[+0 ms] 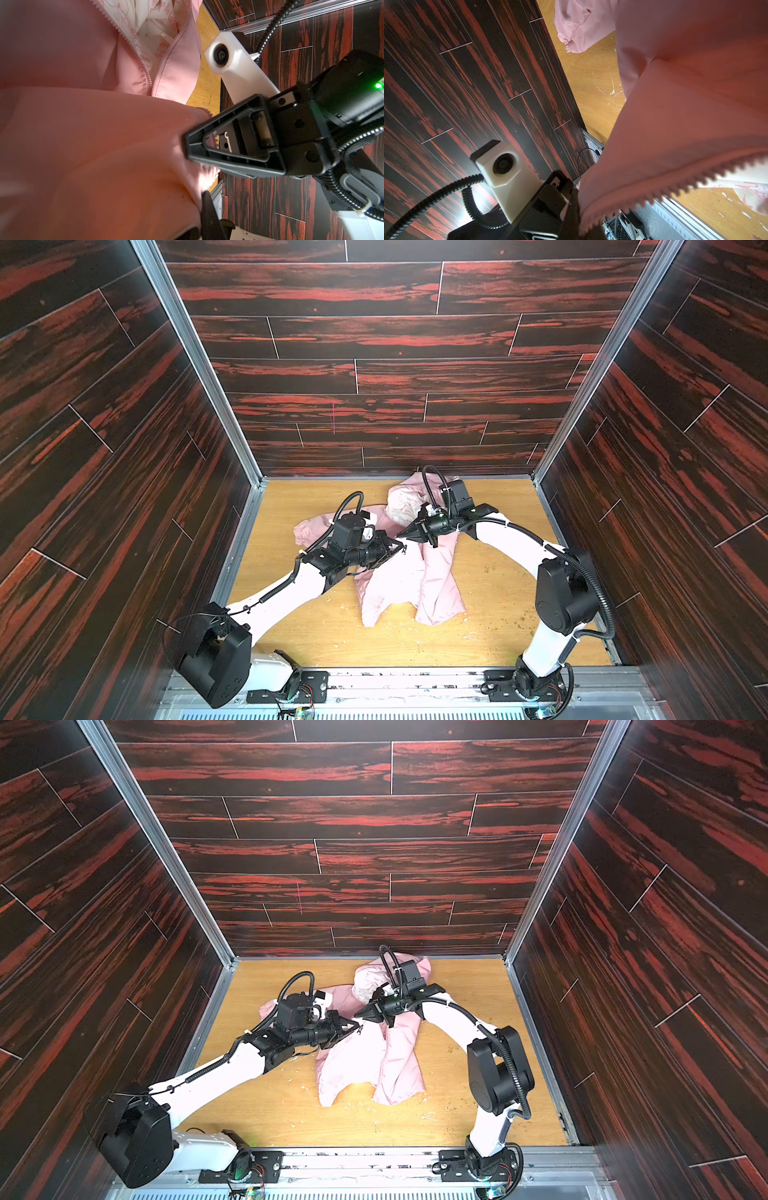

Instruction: Zip up the jacket

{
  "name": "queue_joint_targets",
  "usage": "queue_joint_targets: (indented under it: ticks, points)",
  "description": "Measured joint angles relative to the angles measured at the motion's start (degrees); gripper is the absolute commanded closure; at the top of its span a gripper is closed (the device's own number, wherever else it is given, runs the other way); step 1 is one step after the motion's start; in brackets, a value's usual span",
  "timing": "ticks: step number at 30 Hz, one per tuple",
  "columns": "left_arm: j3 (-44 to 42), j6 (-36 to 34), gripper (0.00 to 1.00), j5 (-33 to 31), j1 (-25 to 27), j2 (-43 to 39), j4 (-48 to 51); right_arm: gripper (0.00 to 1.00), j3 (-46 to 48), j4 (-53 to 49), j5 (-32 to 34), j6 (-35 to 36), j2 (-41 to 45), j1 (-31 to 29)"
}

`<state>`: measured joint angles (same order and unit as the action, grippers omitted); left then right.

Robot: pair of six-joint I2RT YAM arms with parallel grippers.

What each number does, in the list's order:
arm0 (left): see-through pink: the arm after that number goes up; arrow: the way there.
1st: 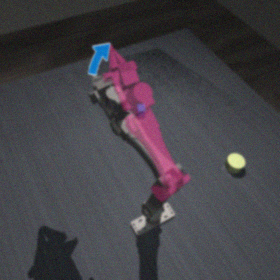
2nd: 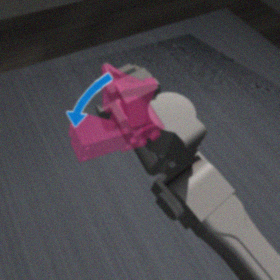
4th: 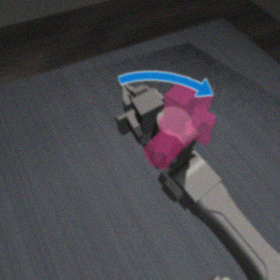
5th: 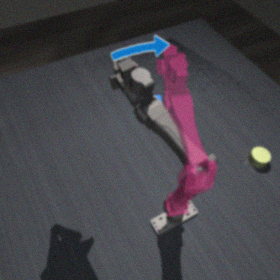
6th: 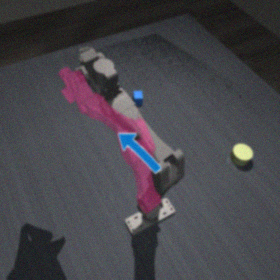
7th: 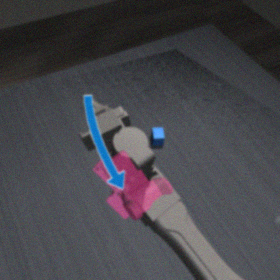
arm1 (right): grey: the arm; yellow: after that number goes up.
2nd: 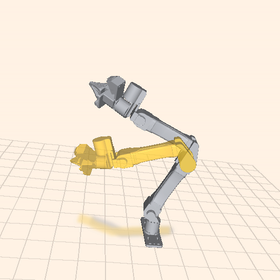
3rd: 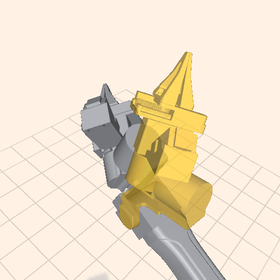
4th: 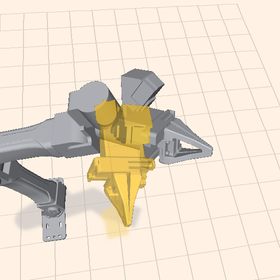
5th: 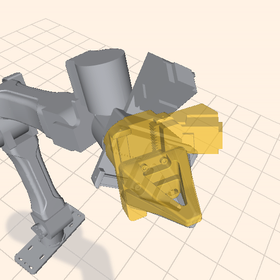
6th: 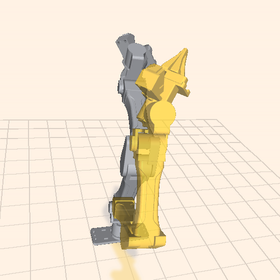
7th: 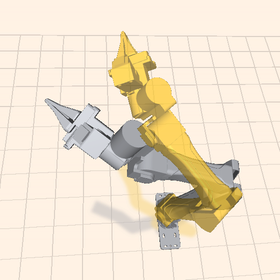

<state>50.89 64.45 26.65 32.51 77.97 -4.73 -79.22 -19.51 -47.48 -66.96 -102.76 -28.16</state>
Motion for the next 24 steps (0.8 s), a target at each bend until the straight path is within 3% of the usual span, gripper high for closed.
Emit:
queue_joint_targets:
  ticks: [2, 7, 10, 13, 15, 18, 24]
  points:
    - [0.0, 0.0, 1.0, 0.0, -0.1, 0.0, 0.0, 0.9, 0.0, -0.2, 0.0, 0.3, 0.0, 0.1]
    - [0.0, 0.0, 1.0, 0.4, -1.3, 0.0, 0.0, 0.43, -0.3, -3.0, 1.7, 2.9, 0.2, 1.2]
    - [0.0, -0.1, 1.0, 0.7, -2.8, 0.2, 0.1, 0.2, 1.5, -4.6, 4.3, 4.9, 2.5, 2.9]
    - [0.0, -0.2, 1.0, 1.2, -4.1, 0.9, 0.4, 0.07, 4.6, -6.6, 8.2, 7.4, 7.0, 4.2]
    - [0.0, -0.3, 1.0, 1.6, -4.7, 1.6, 0.4, 0.01, 7.0, -7.0, 10.4, 8.6, 10.2, 4.5]
    - [0.0, -0.6, 1.0, 2.7, -5.3, 3.5, 0.4, 0.02, 13.6, -6.1, 13.5, 8.5, 16.1, 4.3]
    - [0.0, -1.7, 1.0, 4.1, -6.1, 7.0, 1.6, 0.25, 28.3, -5.2, 19.2, 3.5, 25.6, 1.8]
